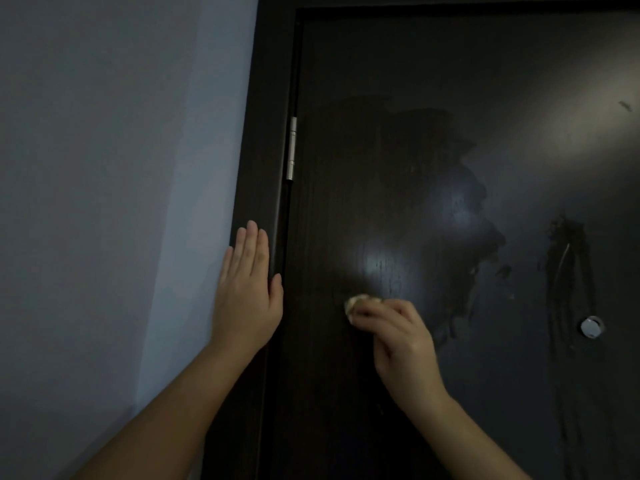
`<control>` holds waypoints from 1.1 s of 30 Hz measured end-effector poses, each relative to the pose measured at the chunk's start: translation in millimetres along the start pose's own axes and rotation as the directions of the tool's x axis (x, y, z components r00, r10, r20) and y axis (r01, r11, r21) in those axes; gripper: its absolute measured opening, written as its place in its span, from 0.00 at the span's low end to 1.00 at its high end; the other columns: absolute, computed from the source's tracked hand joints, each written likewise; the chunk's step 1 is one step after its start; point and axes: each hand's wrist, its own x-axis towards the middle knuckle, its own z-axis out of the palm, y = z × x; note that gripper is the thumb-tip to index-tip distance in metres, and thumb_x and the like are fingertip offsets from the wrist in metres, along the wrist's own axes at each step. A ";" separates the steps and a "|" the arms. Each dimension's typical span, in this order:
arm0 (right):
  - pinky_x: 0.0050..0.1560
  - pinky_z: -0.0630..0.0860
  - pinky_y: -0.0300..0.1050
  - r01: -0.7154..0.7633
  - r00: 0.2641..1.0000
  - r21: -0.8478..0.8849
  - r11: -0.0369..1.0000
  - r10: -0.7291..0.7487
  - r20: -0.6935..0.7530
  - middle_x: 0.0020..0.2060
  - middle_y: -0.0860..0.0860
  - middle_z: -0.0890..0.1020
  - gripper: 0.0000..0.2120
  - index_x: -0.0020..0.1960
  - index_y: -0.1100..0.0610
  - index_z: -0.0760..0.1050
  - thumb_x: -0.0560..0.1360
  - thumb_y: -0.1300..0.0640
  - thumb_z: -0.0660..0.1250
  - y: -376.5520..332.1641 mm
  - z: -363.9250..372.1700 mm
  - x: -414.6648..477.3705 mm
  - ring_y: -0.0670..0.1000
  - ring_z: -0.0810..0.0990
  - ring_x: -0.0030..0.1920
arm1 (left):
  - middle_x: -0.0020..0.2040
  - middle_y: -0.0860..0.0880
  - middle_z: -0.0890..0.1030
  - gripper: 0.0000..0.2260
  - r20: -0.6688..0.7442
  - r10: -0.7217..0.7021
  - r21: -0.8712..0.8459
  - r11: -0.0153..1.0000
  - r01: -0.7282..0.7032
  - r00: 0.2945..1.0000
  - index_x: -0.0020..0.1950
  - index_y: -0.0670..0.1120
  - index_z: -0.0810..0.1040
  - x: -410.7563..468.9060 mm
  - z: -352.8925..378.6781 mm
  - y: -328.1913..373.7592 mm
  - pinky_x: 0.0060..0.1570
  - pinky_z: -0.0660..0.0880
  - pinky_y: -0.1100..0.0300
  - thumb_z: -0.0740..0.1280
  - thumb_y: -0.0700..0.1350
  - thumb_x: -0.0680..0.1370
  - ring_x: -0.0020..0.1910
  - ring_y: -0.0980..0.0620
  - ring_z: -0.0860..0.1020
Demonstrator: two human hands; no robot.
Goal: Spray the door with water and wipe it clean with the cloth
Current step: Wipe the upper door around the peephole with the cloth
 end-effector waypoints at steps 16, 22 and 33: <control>0.53 0.75 0.44 -0.039 0.995 -0.002 0.999 0.039 0.093 0.53 0.47 0.83 0.13 0.51 0.56 0.82 0.69 0.66 0.68 -59.4 49.7 63.2 0.49 0.75 0.54 | 0.78 0.49 0.46 0.25 0.071 0.086 0.034 0.995 -0.089 0.994 0.77 0.46 0.46 -4.8 -11.3 -14.4 0.74 0.42 0.60 0.44 0.51 0.81 0.77 0.54 0.44; 0.48 0.77 0.49 0.093 0.989 0.014 0.996 -0.094 0.112 0.52 0.48 0.83 0.13 0.49 0.56 0.82 0.69 0.65 0.64 -46.6 42.8 46.5 0.51 0.75 0.53 | 0.78 0.47 0.48 0.25 0.080 0.105 0.053 0.993 -0.110 0.991 0.77 0.45 0.47 -3.8 -14.6 -15.2 0.74 0.44 0.58 0.45 0.50 0.80 0.78 0.52 0.46; 0.56 0.69 0.34 -0.053 0.999 -0.009 0.999 0.053 0.002 0.51 0.49 0.83 0.15 0.47 0.58 0.83 0.71 0.64 0.58 -2.9 -13.9 0.7 0.46 0.73 0.51 | 0.79 0.44 0.45 0.31 0.080 0.030 0.114 0.993 -0.040 0.996 0.78 0.42 0.45 -14.7 -6.4 -2.7 0.76 0.44 0.51 0.52 0.50 0.79 0.78 0.49 0.43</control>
